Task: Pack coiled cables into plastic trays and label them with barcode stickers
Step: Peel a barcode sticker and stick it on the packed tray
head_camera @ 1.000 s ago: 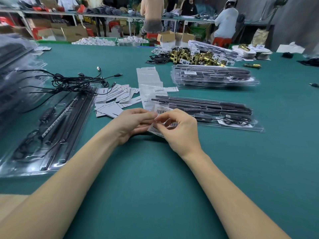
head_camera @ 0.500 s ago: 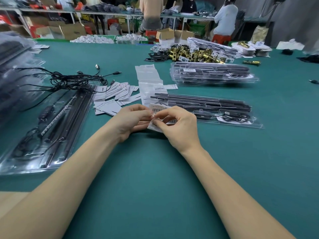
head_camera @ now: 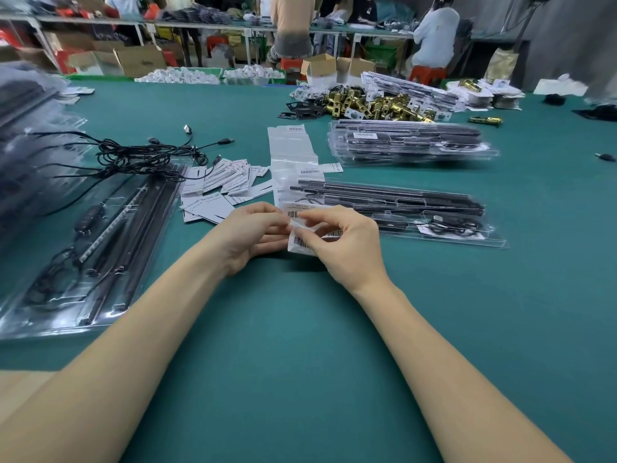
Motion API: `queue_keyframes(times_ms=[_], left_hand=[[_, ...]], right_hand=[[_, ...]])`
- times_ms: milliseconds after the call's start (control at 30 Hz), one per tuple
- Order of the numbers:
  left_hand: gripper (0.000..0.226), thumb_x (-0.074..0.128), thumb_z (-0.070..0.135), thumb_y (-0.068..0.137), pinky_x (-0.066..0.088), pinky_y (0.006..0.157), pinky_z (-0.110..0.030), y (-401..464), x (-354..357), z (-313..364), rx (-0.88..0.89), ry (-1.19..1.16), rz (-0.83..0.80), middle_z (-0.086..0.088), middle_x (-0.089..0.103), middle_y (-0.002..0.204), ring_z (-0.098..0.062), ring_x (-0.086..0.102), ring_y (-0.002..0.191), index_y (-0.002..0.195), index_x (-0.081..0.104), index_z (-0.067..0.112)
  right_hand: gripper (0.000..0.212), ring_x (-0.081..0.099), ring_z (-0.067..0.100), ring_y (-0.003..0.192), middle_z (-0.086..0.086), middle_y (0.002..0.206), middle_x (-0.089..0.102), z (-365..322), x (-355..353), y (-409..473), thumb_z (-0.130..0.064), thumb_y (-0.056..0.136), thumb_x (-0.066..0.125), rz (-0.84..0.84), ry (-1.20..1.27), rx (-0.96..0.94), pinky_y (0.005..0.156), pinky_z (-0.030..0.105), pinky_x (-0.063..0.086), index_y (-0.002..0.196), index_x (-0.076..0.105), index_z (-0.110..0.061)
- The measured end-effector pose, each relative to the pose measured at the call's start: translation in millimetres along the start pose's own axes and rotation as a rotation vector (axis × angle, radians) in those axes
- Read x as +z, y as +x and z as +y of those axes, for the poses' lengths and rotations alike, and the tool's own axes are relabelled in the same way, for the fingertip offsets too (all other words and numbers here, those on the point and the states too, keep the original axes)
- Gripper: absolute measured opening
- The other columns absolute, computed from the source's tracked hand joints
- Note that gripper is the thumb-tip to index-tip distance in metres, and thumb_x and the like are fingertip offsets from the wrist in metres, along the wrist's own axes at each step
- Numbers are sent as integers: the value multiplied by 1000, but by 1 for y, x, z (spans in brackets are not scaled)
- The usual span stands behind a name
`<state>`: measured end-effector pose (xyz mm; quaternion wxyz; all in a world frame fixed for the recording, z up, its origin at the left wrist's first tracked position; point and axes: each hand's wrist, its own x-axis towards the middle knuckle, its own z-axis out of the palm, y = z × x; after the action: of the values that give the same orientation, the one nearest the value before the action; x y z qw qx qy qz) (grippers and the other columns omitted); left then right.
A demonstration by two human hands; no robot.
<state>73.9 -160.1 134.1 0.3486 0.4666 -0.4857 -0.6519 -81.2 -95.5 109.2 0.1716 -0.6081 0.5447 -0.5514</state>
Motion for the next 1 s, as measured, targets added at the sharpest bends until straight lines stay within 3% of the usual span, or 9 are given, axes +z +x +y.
queue_keyframes(times_ms=[200, 400, 533, 633, 800, 900, 1000], left_hand=[[15, 63, 2, 92, 56, 56, -19, -2, 0, 1, 1, 18, -12, -1, 73, 68, -10, 71, 62, 82, 60, 13], [15, 61, 3, 94, 55, 56, -18, -2, 1, 2, -5, 5, -11, -2, 72, 66, -10, 70, 59, 82, 59, 13], [14, 59, 2, 94, 53, 51, -18, -1, 4, 1, 19, 58, 48, -1, 64, 60, -9, 62, 49, 84, 57, 12], [12, 58, 2, 93, 55, 49, -21, -1, 1, 1, 41, 156, 100, -9, 66, 66, -13, 66, 50, 86, 55, 11], [9, 62, 6, 89, 41, 46, -20, -5, -15, 10, 30, 568, -15, -5, 65, 59, -10, 57, 45, 88, 57, 12], [12, 70, 13, 87, 38, 46, -17, -11, -33, 28, -88, 908, -164, 2, 67, 58, -10, 55, 48, 92, 59, 12], [28, 79, 29, 80, 40, 50, -18, -16, -42, 48, -214, 1330, -152, 9, 71, 62, -8, 61, 55, 99, 62, 17]], right_hand=[[13, 65, 12, 72, -9, 86, 74, 0, 0, -1, -10, 80, 81, -4, -2, -31, 66, 30, 58, 89, 83, -20], [12, 66, 12, 70, -17, 83, 68, 1, -1, 0, -12, 81, 78, -48, -70, -42, 68, 33, 58, 81, 77, -24], [8, 64, 13, 71, -9, 86, 64, 0, -6, -1, -13, 84, 74, -135, -167, -137, 70, 35, 56, 83, 71, -20], [6, 65, 19, 77, 1, 88, 67, -3, -15, 2, -13, 82, 73, -180, 15, -49, 72, 31, 54, 84, 69, -16], [8, 57, 16, 71, 4, 78, 65, -10, -44, 16, -6, 86, 64, 8, 846, 377, 61, 22, 43, 88, 63, -13], [11, 57, 10, 65, -3, 72, 64, -7, -57, 26, -5, 94, 61, 120, 858, 512, 57, 19, 46, 92, 59, -15], [15, 56, 10, 61, -3, 74, 64, -4, -61, 36, -2, 94, 59, 169, 759, 582, 58, 20, 51, 97, 61, -16]])
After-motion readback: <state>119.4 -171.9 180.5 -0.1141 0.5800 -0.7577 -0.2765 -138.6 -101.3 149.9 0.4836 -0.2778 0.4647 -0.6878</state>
